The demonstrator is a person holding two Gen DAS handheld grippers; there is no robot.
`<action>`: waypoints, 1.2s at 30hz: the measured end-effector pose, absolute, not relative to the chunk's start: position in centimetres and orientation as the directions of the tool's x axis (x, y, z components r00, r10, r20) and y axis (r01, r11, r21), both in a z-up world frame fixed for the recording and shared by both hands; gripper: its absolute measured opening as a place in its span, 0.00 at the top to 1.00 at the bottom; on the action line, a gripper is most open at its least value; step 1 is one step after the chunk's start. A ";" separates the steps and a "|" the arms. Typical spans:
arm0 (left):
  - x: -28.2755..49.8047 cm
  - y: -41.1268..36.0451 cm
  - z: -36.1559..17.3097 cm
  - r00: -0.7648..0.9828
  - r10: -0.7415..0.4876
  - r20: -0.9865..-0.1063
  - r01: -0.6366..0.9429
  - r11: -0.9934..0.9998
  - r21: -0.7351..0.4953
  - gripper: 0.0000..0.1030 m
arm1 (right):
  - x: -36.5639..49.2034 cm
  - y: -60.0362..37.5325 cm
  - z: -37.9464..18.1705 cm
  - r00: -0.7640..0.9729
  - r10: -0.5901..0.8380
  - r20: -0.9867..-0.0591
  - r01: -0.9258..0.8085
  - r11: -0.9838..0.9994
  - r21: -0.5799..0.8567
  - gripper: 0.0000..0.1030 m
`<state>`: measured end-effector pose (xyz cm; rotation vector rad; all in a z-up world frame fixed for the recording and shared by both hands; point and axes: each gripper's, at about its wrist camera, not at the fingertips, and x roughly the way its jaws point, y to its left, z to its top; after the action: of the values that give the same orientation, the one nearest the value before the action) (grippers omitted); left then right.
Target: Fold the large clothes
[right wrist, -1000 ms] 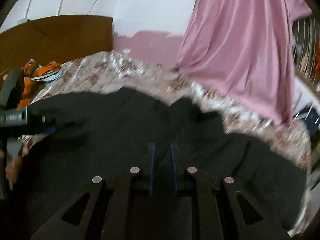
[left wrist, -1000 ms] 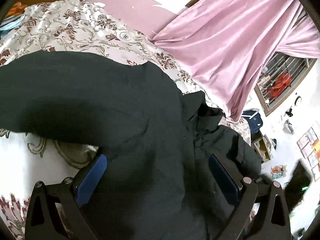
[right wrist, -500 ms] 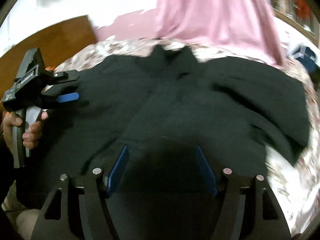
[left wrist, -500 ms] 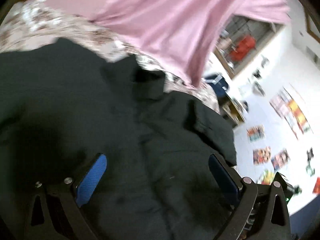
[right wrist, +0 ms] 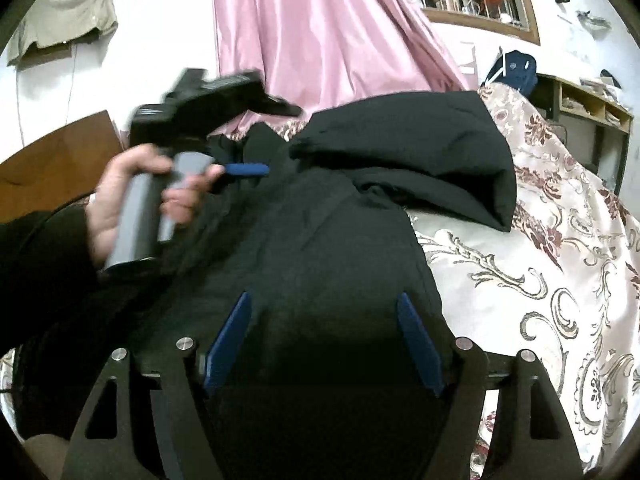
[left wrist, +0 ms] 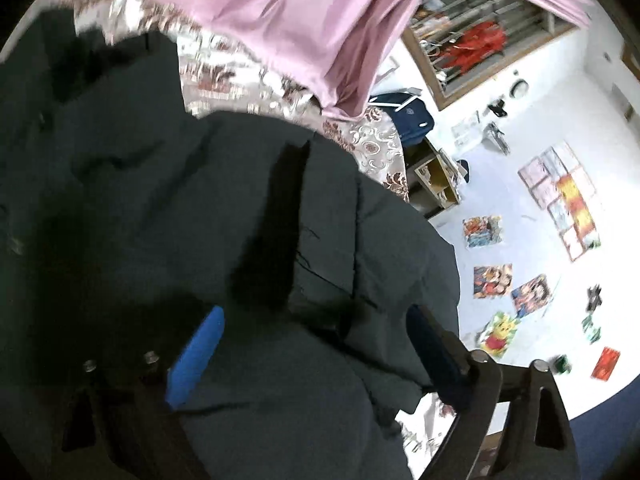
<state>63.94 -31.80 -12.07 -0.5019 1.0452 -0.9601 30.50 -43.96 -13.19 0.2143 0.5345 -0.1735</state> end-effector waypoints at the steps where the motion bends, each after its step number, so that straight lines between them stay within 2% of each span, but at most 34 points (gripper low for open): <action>1: 64.0 -32.0 -12.5 0.159 -0.863 -0.479 0.405 0.500 -0.766 0.18 | 30.2 -44.0 -13.4 0.853 -0.106 -0.511 0.216 0.963 0.162 0.31; 3: 64.1 -32.3 -13.1 0.158 -0.878 -0.452 0.364 0.478 -0.800 0.29 | 30.7 -44.1 -13.8 0.862 -0.098 -0.498 0.211 0.962 0.176 0.28; 4: 64.1 -32.2 -13.4 0.168 -0.881 -0.443 0.342 0.474 -0.812 0.43 | 30.9 -44.2 -14.2 0.866 -0.090 -0.491 0.205 0.961 0.184 0.27; 5: 64.2 -32.2 -13.7 0.184 -0.881 -0.437 0.309 0.474 -0.825 0.60 | 31.4 -44.4 -14.5 0.869 -0.084 -0.487 0.201 0.961 0.192 0.27; 6: 64.2 -32.0 -13.9 0.195 -0.880 -0.434 0.284 0.474 -0.833 0.66 | 31.4 -44.5 -14.8 0.871 -0.082 -0.484 0.199 0.960 0.197 0.27; 7: 64.2 -31.6 -14.0 0.227 -0.873 -0.432 0.252 0.481 -0.840 0.78 | 31.5 -44.4 -15.0 0.874 -0.080 -0.480 0.198 0.959 0.200 0.27; 8: 64.1 -31.2 -14.1 0.257 -0.866 -0.429 0.235 0.487 -0.841 0.85 | 31.7 -44.6 -15.1 0.874 -0.080 -0.478 0.198 0.959 0.201 0.26; 10: 63.5 -30.4 -13.5 0.305 -0.852 -0.425 0.246 0.502 -0.829 0.90 | 31.9 -44.6 -15.1 0.878 -0.078 -0.473 0.195 0.960 0.203 0.26; 20: 59.0 -21.6 -6.1 0.562 -0.733 -0.384 0.377 0.640 -0.669 0.93 | 30.8 -44.9 -14.5 0.906 -0.091 -0.412 0.202 0.951 0.234 0.26; 25: 55.8 -15.9 -2.3 0.688 -0.638 -0.346 0.417 0.738 -0.530 0.93 | 31.5 -44.3 -11.1 0.930 -0.094 -0.356 0.178 0.961 0.211 0.26; 30: 53.8 -10.2 0.0 0.786 -0.533 -0.313 0.381 0.817 -0.433 0.93 | 34.2 -42.9 -7.6 0.948 -0.077 -0.309 0.139 0.973 0.186 0.26; 33: 53.7 -6.9 -0.6 0.800 -0.495 -0.340 0.359 0.848 -0.390 0.93 | 37.0 -41.9 -6.7 0.945 -0.046 -0.323 0.116 0.972 0.203 0.26; 36: 54.0 -4.9 -2.4 0.801 -0.447 -0.399 0.319 0.882 -0.347 0.94 | 40.5 -40.7 -6.9 0.920 -0.004 -0.392 0.110 0.963 0.247 0.26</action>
<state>53.96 -4.92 -2.40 -0.2708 0.4919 -0.4157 40.53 -40.73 -6.94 0.2695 0.3992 -0.0594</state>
